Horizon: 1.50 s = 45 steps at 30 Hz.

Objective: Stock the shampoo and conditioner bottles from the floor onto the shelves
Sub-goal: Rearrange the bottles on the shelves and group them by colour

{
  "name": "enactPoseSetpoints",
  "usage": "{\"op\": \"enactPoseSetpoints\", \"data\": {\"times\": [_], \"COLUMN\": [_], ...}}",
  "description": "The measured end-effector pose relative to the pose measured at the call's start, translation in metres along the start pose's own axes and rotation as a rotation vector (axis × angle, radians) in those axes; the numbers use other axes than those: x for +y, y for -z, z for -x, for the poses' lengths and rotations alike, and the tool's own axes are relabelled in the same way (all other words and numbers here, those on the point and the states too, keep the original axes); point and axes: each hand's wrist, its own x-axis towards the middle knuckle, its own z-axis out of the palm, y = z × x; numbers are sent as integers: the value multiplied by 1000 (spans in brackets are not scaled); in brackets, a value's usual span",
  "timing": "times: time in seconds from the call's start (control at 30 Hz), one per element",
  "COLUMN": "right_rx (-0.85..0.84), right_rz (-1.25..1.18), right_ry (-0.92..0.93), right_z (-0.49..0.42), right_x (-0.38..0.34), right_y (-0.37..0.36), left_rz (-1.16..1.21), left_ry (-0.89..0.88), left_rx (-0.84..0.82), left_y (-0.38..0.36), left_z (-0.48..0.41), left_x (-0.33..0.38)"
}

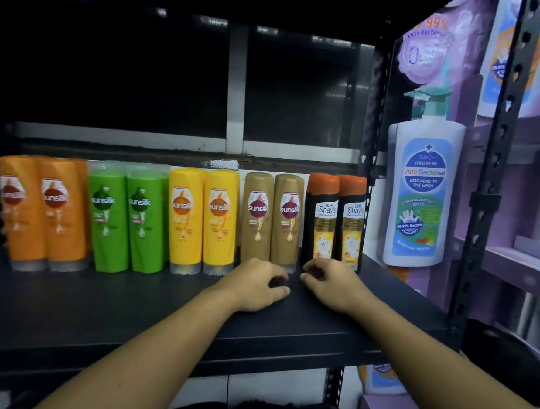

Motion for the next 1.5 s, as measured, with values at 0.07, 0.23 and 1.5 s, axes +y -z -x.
{"op": "enactPoseSetpoints", "data": {"times": [0.07, 0.23, 1.5], "right_rx": [-100, -309, 335], "right_rz": [36, 106, -150], "right_ry": [-34, -75, -125], "right_z": [3, 15, -45], "right_x": [-19, -63, -47], "right_y": [-9, -17, -53], "left_rz": [-3, 22, -71], "left_ry": [16, 77, 414], "left_rx": [-29, -41, 533], "left_y": [9, 27, 9], "left_z": [17, 56, -22], "left_x": [-15, -43, -12]}}
